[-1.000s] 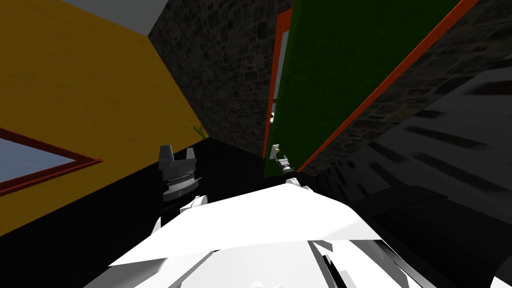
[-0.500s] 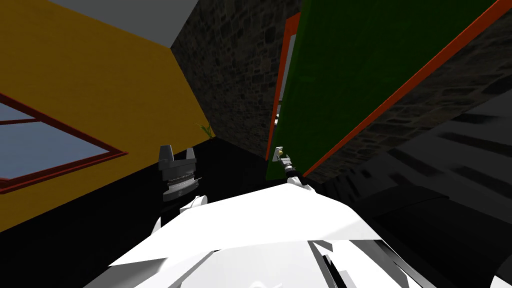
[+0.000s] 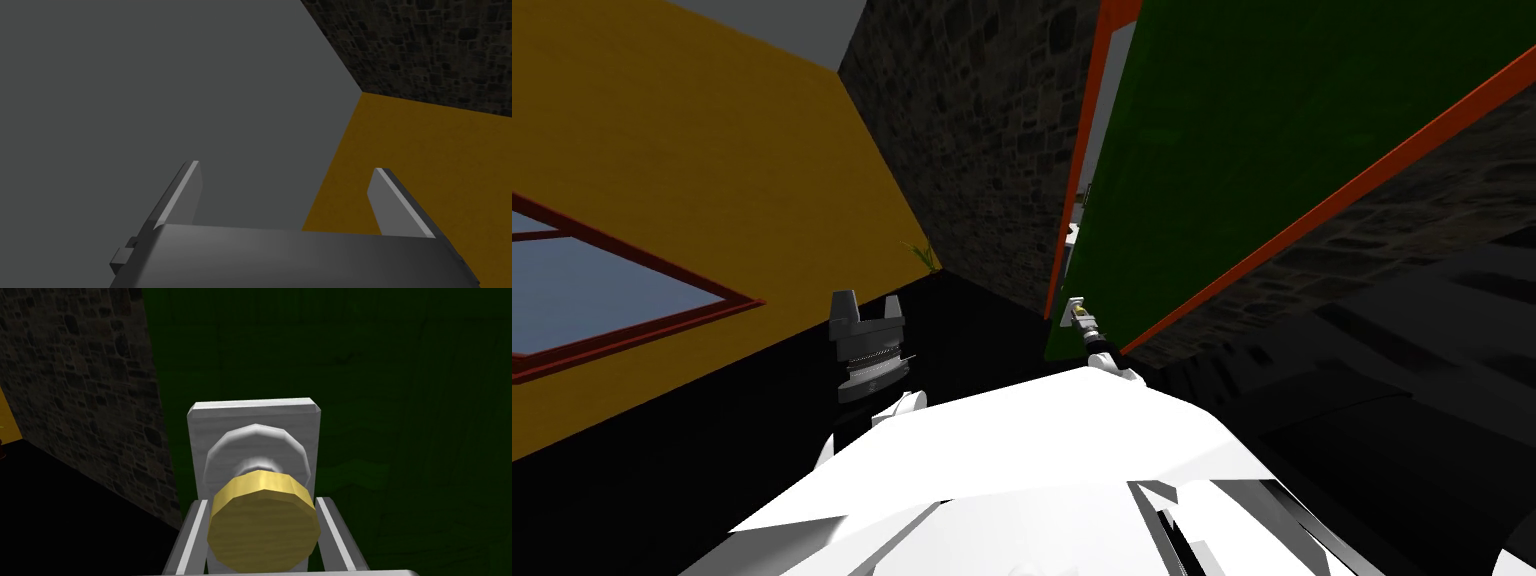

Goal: Pull the door open

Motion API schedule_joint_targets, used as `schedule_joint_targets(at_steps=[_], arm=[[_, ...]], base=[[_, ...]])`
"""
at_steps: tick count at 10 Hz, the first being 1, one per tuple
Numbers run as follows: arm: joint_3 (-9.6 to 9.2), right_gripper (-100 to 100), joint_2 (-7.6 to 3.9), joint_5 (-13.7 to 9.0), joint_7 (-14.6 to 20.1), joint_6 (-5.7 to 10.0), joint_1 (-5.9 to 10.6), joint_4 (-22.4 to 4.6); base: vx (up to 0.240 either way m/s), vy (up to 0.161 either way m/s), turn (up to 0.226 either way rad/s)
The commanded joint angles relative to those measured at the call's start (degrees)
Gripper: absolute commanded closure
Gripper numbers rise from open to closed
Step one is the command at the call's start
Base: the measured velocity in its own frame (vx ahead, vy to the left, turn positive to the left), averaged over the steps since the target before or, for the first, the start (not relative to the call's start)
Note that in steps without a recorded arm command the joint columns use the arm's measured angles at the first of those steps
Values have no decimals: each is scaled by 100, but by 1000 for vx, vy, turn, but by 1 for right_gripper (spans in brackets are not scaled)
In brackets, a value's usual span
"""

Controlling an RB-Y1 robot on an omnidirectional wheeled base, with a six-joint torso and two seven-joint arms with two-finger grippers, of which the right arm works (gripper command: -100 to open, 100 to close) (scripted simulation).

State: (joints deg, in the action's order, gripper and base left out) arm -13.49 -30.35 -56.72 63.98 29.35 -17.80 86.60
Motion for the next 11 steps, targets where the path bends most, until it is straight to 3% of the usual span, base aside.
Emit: schedule_joint_targets(at_steps=[1,3,11], arm=[[-18,100,11,3,3,-2,-6,10],[-18,100,11,3,3,-2,-6,10],[-359,100,-609,82,645,353,-60,-117]], base=[[-21,0,2],[-6,1,-3],[-200,-70,198]])
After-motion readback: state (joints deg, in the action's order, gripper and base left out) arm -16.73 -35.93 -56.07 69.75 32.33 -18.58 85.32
